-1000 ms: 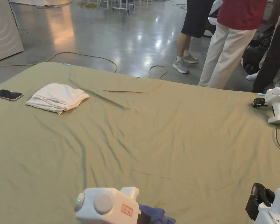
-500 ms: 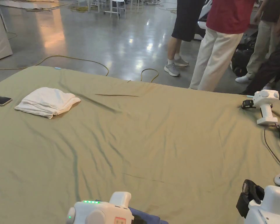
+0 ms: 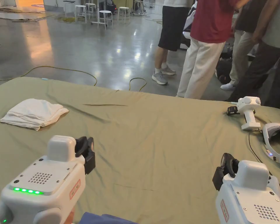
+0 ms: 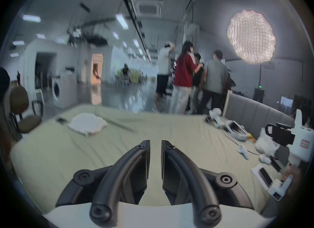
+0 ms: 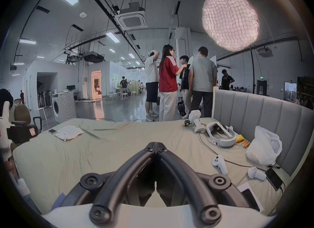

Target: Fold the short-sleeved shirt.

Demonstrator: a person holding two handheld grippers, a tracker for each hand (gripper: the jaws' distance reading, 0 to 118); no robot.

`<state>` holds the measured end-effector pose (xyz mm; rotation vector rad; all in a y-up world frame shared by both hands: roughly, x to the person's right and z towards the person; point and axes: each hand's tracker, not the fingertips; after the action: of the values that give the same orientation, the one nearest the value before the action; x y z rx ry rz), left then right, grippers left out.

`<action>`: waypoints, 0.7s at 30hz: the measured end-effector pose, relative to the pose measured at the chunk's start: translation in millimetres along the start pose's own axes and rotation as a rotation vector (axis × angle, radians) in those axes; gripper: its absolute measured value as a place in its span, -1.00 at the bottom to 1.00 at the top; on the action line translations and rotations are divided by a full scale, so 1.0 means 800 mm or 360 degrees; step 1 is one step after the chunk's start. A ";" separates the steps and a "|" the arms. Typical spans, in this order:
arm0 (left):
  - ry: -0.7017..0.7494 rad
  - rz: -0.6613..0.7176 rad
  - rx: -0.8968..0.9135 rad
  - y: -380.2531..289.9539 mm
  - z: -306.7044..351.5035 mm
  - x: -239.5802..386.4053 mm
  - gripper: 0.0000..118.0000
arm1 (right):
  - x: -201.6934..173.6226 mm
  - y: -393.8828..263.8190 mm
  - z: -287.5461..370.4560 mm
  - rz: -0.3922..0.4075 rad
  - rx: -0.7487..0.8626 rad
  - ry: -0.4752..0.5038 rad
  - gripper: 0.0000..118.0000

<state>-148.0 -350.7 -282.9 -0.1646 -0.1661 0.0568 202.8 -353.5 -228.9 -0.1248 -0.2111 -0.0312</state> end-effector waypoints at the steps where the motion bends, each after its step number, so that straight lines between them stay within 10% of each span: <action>1: 0.0050 -0.0032 0.0076 0.003 0.004 -0.001 -0.72 | -0.002 0.004 0.000 0.0000 0.0030 -0.0004 -1.00; 15: 0.0190 -0.0126 0.0119 0.007 0.017 -0.017 -0.72 | -0.010 0.017 0.016 0.0059 0.0103 -0.0045 -1.00; 21: 0.0191 -0.0111 -0.0037 -0.025 0.030 -0.050 -0.72 | -0.060 -0.050 0.043 0.0080 -0.0231 0.0188 -1.00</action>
<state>-190.2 -369.3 -262.7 -0.1848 -0.0527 -0.0242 146.8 -388.2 -201.2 -0.2722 -0.0875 -0.0036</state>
